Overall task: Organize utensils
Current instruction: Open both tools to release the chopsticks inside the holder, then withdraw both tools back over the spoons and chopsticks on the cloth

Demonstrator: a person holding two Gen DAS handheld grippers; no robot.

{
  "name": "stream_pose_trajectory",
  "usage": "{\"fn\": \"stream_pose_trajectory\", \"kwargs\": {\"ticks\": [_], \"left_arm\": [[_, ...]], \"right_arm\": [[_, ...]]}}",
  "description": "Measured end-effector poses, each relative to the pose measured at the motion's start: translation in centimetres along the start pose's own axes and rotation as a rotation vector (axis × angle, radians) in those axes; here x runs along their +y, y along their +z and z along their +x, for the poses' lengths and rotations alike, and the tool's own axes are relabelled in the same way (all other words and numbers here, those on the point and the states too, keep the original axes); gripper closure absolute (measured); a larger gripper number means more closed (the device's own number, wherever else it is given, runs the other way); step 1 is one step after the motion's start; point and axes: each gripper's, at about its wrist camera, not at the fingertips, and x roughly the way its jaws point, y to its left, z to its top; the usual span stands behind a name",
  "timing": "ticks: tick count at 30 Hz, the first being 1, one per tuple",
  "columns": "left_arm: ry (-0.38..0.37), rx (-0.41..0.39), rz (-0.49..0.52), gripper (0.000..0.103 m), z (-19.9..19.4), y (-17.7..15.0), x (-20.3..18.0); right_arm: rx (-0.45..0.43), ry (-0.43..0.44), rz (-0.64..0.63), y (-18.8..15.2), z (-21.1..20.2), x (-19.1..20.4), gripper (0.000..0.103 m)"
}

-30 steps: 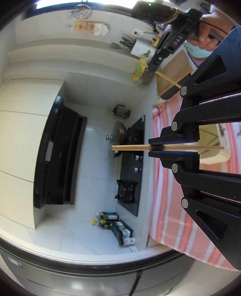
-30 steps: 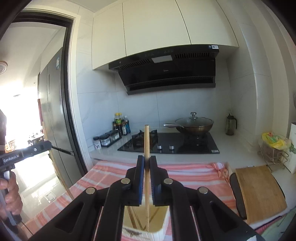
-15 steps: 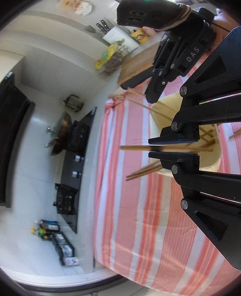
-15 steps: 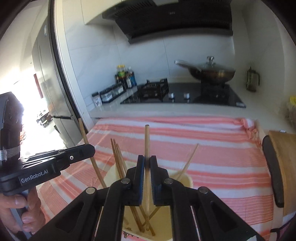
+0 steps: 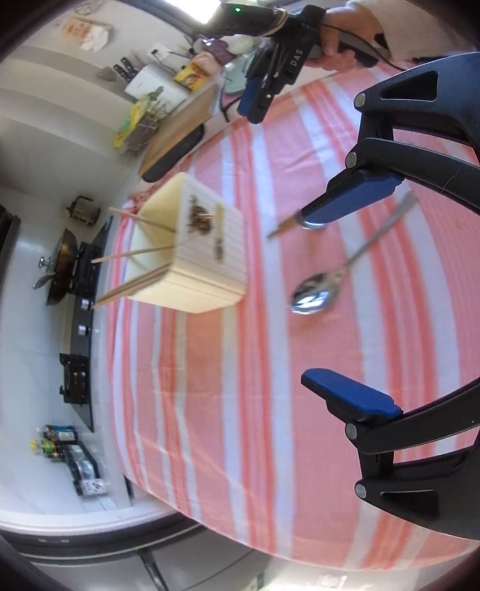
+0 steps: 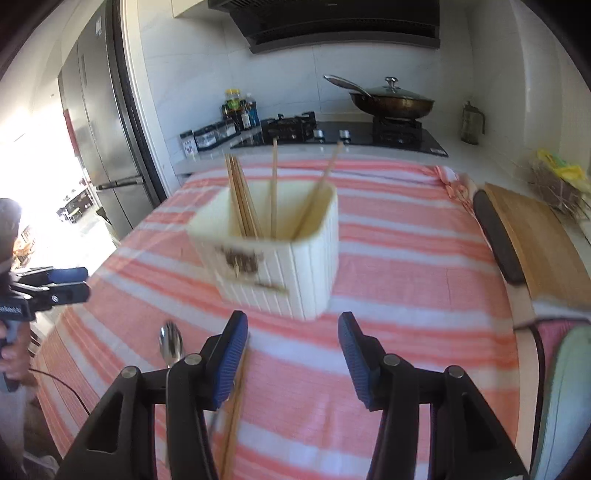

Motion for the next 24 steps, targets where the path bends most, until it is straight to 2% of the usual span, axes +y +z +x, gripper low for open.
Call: {"fn": "stream_pose_trajectory", "kwargs": {"ticks": [4, 8, 12, 16, 24], "left_arm": [[0.045, 0.005, -0.085, 0.021, 0.5, -6.2, -0.6], [0.056, -0.015, -0.137, 0.021, 2.0, -8.7, -1.8], [0.08, -0.04, -0.165, 0.021, 3.1, -9.5, -2.2], [0.09, -0.029, -0.181, 0.021, 3.5, -10.5, -2.4], [0.097, -0.045, -0.212, 0.021, 2.4, -11.6, -1.7]], "right_arm": [[0.079, -0.131, 0.038, -9.4, -1.3, -0.5, 0.051], [0.106, -0.189, 0.077, -14.6, -2.7, -0.7, 0.051], [0.105, -0.224, 0.043, -16.3, -3.4, -0.6, 0.051], [0.09, -0.261, 0.06, -17.2, -3.6, -0.9, 0.051], [0.027, -0.259, 0.099, -17.8, -4.4, -0.8, 0.051]]}}
